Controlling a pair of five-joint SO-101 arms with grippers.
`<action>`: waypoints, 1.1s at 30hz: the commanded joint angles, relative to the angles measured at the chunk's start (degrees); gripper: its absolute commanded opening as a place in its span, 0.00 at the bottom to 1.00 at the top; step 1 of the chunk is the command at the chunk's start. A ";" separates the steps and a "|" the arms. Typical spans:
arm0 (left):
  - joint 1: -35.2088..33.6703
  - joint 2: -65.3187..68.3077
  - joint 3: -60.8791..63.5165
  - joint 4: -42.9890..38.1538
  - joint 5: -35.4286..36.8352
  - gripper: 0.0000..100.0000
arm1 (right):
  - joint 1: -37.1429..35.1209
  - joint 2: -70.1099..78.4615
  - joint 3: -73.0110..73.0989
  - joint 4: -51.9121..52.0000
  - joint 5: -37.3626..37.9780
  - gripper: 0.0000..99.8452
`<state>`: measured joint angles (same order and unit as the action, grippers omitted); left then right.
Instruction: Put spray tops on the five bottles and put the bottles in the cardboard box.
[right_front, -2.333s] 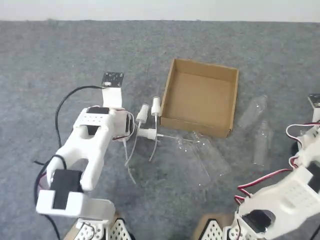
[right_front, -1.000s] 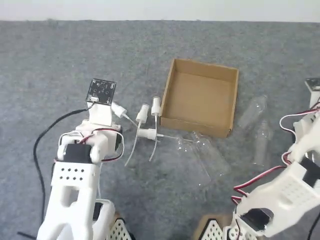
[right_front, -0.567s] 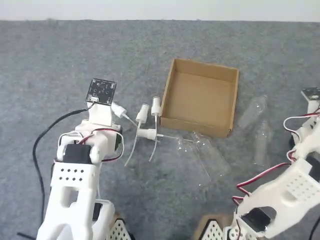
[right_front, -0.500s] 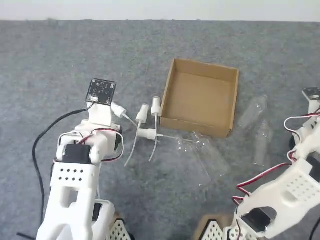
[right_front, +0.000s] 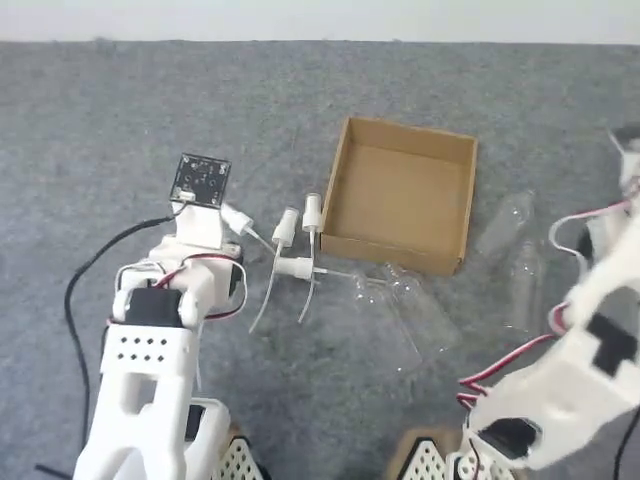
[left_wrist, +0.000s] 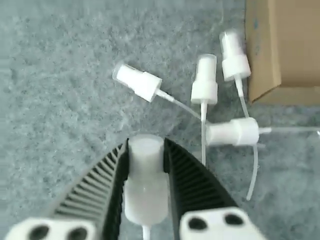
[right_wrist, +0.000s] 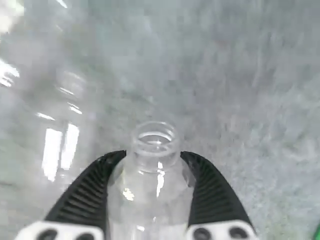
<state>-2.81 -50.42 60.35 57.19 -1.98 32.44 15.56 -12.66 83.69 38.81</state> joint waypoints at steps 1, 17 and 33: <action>-0.09 -2.02 -7.78 1.49 -0.53 0.01 | -9.45 -17.27 -0.88 1.98 -8.00 0.01; -2.90 -9.76 -28.97 15.74 -0.26 0.01 | -59.03 -49.98 30.51 -16.13 -25.41 0.01; -7.12 -8.70 -48.57 11.87 7.82 0.01 | -75.47 -54.99 51.78 -38.55 -27.16 0.01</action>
<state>-9.76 -65.63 18.86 72.57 1.10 -41.32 -32.88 37.36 50.73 12.35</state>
